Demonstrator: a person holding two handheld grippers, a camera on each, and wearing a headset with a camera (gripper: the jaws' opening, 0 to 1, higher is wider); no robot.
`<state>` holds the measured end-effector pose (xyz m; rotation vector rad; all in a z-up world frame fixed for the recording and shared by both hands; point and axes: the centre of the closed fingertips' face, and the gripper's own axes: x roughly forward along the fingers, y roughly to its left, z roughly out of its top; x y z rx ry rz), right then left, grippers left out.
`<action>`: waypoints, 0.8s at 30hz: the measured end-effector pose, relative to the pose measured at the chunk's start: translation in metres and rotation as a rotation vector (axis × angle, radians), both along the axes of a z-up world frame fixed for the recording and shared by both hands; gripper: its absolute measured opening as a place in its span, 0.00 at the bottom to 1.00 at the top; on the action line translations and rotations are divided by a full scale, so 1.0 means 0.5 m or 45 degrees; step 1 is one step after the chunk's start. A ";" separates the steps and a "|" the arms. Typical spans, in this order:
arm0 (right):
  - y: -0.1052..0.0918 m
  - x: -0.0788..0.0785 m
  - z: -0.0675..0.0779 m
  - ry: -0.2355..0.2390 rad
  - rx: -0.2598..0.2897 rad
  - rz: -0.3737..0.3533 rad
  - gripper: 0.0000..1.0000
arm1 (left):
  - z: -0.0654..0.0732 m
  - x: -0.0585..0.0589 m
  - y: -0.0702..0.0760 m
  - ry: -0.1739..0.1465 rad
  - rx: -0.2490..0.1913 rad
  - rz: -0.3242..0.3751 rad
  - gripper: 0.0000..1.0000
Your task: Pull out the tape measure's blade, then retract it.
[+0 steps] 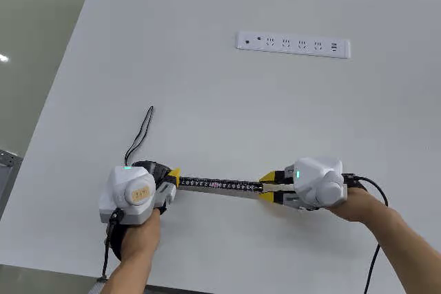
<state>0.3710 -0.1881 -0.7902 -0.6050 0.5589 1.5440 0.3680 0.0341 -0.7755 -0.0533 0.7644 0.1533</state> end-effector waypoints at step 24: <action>0.019 0.001 -0.006 0.012 -0.004 0.001 0.12 | 0.001 0.001 0.000 0.004 -0.001 -0.001 0.62</action>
